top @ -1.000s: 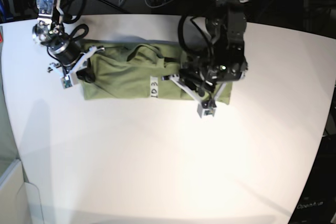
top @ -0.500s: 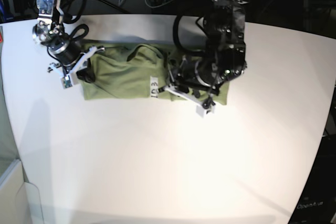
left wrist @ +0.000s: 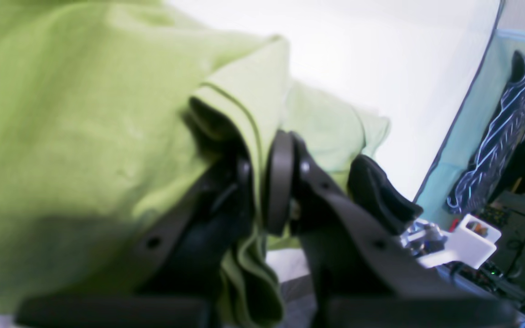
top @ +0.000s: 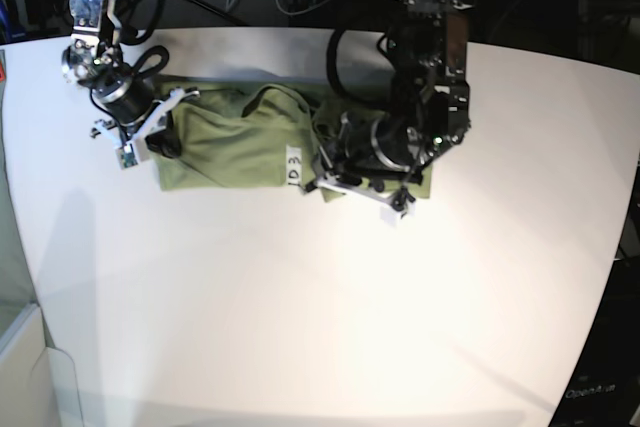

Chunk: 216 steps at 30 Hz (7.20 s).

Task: Fold the T-shirt properly
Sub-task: 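Lower the folded end onto the strip and open the left gripper, then fold the strip's other end with the right gripper toward the left gripper, then press the stacked folds together with both grippers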

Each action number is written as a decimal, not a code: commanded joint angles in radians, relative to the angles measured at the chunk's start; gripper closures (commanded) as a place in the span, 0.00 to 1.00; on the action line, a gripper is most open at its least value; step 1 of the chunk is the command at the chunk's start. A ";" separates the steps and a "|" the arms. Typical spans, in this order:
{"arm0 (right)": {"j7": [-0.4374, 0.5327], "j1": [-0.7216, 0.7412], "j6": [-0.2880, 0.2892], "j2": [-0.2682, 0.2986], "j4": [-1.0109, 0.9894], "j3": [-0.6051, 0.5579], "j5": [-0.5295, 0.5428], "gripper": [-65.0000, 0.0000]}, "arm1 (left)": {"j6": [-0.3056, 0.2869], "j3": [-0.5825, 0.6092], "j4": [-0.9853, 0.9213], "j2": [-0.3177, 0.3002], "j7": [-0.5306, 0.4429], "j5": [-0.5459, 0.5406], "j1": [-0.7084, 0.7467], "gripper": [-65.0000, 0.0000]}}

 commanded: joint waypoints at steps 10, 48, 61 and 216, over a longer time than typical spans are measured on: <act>-0.039 -0.008 0.015 0.003 0.002 -0.004 -0.020 0.99 | -0.006 0.001 0.023 0.007 -0.016 -0.044 -0.013 0.56; -0.039 -0.004 0.015 0.006 0.001 -0.004 -0.022 0.99 | 0.006 -0.242 0.040 -0.272 -0.071 -0.329 0.135 0.98; -0.039 -0.004 0.015 0.011 0.008 -0.001 -0.022 0.99 | 0.005 -0.242 -0.146 -0.275 -0.131 -0.326 0.056 0.98; -0.427 0.219 -0.237 -0.272 0.215 -0.686 -0.019 1.00 | 0.010 -0.321 0.138 -0.289 -0.085 -0.302 0.186 0.98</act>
